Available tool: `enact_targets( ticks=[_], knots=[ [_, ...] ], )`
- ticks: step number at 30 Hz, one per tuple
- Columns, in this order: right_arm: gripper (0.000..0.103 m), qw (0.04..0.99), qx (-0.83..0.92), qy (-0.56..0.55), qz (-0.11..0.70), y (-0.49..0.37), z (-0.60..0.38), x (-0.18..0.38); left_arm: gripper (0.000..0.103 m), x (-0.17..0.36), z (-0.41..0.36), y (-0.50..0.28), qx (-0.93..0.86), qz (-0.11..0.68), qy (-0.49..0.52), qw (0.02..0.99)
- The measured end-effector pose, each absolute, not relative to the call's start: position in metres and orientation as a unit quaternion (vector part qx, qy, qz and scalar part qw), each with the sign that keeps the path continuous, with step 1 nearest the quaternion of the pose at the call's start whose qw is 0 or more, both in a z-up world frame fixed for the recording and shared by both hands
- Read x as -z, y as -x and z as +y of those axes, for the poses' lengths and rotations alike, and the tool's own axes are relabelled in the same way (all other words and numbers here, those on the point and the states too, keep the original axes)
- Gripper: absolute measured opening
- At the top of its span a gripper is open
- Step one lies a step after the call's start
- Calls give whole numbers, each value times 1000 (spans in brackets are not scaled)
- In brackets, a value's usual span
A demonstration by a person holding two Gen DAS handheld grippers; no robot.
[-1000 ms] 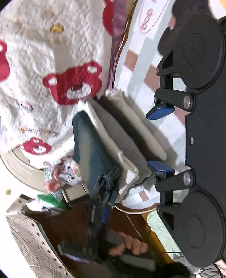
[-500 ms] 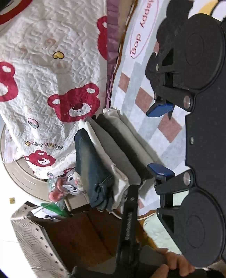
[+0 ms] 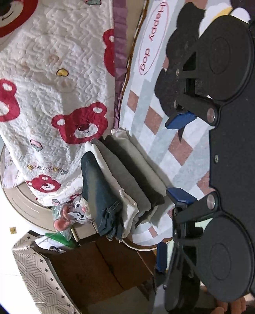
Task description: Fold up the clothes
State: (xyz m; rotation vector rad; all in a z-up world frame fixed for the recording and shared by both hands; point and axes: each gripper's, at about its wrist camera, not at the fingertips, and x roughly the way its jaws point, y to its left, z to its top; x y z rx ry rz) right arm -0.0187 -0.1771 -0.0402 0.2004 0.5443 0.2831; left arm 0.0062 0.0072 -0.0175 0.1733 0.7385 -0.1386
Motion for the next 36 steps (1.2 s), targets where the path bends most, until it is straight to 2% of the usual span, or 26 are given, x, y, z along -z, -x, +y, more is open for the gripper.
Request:
enact_targets(
  ticks=[7, 10, 17, 20, 36],
  knots=[
    [71, 948, -130, -87, 277, 36, -182, 38, 88, 26, -1, 5, 73, 382, -88, 917],
    [71, 948, -126, -87, 279, 44, -184, 39, 94, 29, -4, 10, 73, 390, -90, 913],
    [71, 947, -127, -82, 284, 48, -181, 38, 95, 30, -9, 17, 83, 393, -99, 910],
    [72, 945, -132, -87, 285, 48, -179, 38, 99, 29, -10, 20, 86, 388, -105, 912],
    [72, 942, -127, -89, 296, 47, -178, 40, 100, 31, -12, 21, 94, 389, -105, 910]
  ],
)
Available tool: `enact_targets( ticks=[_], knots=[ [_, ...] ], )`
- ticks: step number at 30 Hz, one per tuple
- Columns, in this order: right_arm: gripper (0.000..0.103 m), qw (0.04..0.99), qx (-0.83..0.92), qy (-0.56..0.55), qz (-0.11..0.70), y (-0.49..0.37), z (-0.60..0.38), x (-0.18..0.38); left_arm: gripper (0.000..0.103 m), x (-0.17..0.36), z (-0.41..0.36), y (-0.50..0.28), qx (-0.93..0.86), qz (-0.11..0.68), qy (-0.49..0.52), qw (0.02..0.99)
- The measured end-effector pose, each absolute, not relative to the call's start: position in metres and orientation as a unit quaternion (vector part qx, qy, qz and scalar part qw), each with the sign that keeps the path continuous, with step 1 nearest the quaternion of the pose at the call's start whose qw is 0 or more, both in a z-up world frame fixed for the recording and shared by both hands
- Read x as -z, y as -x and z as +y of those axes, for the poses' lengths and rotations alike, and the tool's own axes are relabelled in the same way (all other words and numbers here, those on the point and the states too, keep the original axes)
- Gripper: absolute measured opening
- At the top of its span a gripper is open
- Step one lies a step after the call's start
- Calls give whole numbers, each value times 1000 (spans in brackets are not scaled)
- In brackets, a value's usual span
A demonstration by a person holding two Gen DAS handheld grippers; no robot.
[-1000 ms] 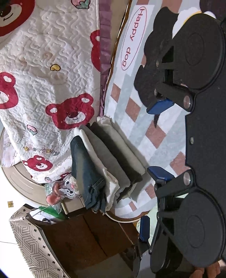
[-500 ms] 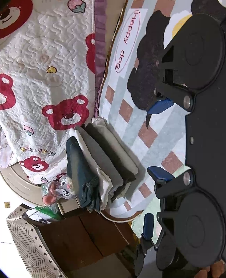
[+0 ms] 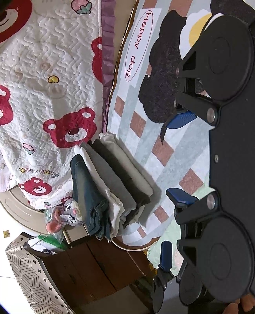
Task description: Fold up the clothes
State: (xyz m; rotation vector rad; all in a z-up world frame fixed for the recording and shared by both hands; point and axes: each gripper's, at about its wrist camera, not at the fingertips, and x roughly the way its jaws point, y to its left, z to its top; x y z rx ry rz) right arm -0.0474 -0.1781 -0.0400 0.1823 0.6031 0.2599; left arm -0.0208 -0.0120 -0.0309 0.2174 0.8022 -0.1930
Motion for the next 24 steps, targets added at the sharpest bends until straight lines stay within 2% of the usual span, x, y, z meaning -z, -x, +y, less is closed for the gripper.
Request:
enact_targets(
  ticks=[2, 24],
  knots=[
    [72, 943, -126, -87, 297, 47, -178, 41, 103, 32, -13, 20, 81, 397, -108, 908],
    [72, 937, -122, -90, 313, 45, -177, 46, 103, 41, -9, 17, 75, 413, -110, 901]
  ],
)
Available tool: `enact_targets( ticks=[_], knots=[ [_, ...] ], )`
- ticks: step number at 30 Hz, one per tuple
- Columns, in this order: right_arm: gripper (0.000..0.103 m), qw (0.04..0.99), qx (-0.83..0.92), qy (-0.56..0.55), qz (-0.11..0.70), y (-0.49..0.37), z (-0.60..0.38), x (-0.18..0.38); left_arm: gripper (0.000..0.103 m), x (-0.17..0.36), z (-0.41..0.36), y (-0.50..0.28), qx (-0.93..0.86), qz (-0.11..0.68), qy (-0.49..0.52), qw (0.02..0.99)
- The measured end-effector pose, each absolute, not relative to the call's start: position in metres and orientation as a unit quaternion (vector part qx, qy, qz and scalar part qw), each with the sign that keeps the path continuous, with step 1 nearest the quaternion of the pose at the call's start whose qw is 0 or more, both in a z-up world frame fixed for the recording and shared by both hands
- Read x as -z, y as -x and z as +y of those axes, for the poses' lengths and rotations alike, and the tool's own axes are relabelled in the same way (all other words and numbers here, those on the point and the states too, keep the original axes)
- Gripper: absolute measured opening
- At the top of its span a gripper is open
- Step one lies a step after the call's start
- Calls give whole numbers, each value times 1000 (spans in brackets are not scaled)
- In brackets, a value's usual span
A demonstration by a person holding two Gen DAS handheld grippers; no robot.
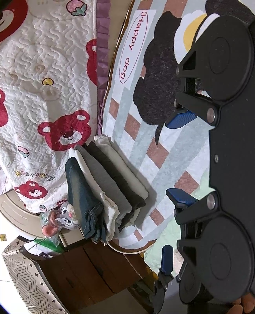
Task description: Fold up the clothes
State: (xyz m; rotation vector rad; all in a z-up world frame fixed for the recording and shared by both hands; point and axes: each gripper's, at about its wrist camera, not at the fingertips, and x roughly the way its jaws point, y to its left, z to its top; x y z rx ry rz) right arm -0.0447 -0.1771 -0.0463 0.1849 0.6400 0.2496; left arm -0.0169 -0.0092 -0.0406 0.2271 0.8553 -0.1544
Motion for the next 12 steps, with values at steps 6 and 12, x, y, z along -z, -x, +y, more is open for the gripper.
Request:
enact_targets(
  ticks=[6, 12],
  knots=[
    [72, 936, -120, -91, 318, 44, -175, 47, 103, 41, -9, 17, 76, 417, -109, 899],
    [72, 937, -123, -87, 316, 46, -172, 44, 103, 40, -8, 20, 90, 424, -100, 896]
  ],
)
